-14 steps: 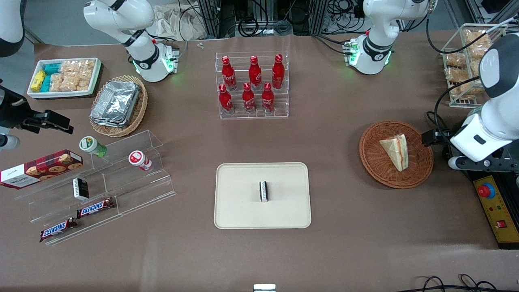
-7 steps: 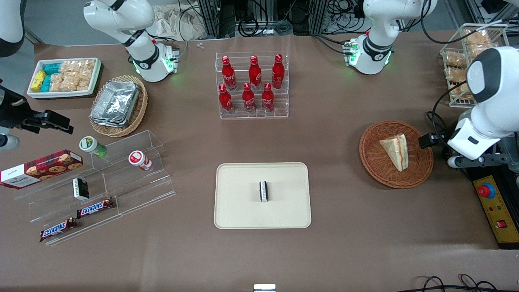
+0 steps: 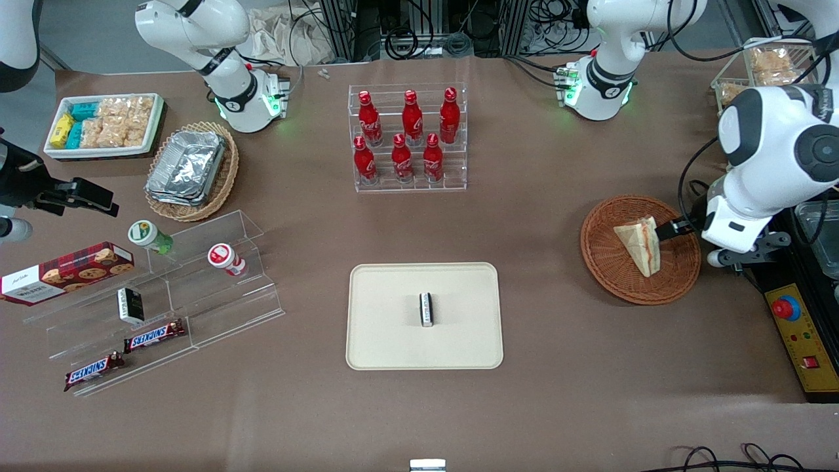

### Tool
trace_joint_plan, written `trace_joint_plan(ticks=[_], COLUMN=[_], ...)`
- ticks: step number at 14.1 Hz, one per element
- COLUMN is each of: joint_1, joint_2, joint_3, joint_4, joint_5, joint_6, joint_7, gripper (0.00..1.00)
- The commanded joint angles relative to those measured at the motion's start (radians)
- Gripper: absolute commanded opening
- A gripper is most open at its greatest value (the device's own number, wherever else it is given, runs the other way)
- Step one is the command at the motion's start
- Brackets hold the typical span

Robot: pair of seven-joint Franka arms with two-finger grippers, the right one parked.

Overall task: Place sandwich from basket to tray
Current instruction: 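Lower the open left gripper over the sandwich's upright edge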

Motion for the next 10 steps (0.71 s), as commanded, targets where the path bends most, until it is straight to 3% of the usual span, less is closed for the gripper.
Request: trace_joint_plan(ticks=[1,10], joint_1=[-0.007,-0.007], joint_2=[-0.034,-0.008], joint_3=[-0.002,-0.005], joint_4=[-0.099,-0.21], joint_5=[-0.005,-0.005], joint_6=[0.089,0.282], joint_7=[-0.032,-0.035], gripper=[1.0,1.0])
